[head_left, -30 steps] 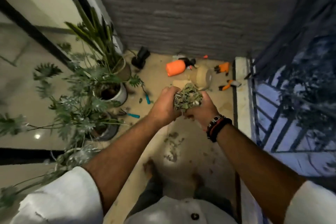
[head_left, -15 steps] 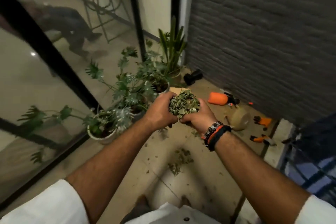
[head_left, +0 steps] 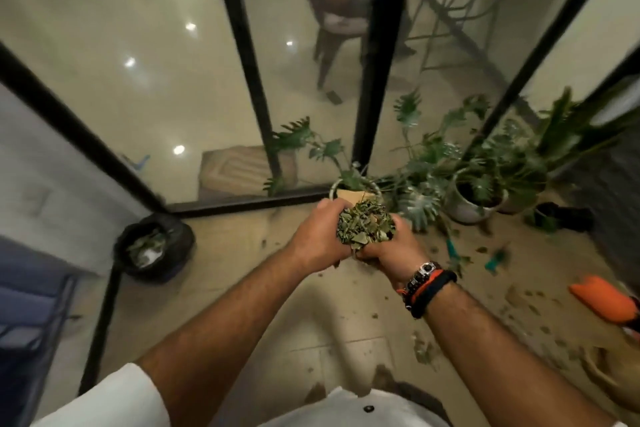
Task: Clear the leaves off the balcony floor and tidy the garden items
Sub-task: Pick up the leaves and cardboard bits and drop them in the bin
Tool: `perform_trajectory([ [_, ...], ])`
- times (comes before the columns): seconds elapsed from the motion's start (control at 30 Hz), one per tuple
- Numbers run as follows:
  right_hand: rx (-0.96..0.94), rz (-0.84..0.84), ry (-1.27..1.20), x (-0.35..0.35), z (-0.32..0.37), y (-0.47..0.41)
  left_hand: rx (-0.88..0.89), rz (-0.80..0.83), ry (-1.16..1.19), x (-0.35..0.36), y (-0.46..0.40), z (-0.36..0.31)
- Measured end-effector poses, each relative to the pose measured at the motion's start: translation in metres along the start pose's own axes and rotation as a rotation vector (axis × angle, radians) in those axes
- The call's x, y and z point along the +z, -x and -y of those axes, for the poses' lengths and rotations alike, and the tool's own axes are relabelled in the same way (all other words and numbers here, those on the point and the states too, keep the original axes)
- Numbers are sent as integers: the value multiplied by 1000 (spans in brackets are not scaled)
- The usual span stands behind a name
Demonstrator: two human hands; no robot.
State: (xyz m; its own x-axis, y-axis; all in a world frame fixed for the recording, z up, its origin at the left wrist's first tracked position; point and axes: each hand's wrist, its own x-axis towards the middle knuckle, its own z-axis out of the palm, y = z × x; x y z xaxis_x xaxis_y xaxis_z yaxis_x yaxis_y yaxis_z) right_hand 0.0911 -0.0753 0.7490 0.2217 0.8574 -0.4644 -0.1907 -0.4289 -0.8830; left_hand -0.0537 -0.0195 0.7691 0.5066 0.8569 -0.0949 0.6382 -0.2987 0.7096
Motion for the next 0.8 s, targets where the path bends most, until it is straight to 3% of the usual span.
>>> perform_trajectory([
  [0.57, 114, 698, 384, 310, 29, -147, -610, -524, 142, -177, 33, 213],
  [0.8, 139, 856, 581, 415, 19, -193, -782, -636, 188, -208, 38, 307],
])
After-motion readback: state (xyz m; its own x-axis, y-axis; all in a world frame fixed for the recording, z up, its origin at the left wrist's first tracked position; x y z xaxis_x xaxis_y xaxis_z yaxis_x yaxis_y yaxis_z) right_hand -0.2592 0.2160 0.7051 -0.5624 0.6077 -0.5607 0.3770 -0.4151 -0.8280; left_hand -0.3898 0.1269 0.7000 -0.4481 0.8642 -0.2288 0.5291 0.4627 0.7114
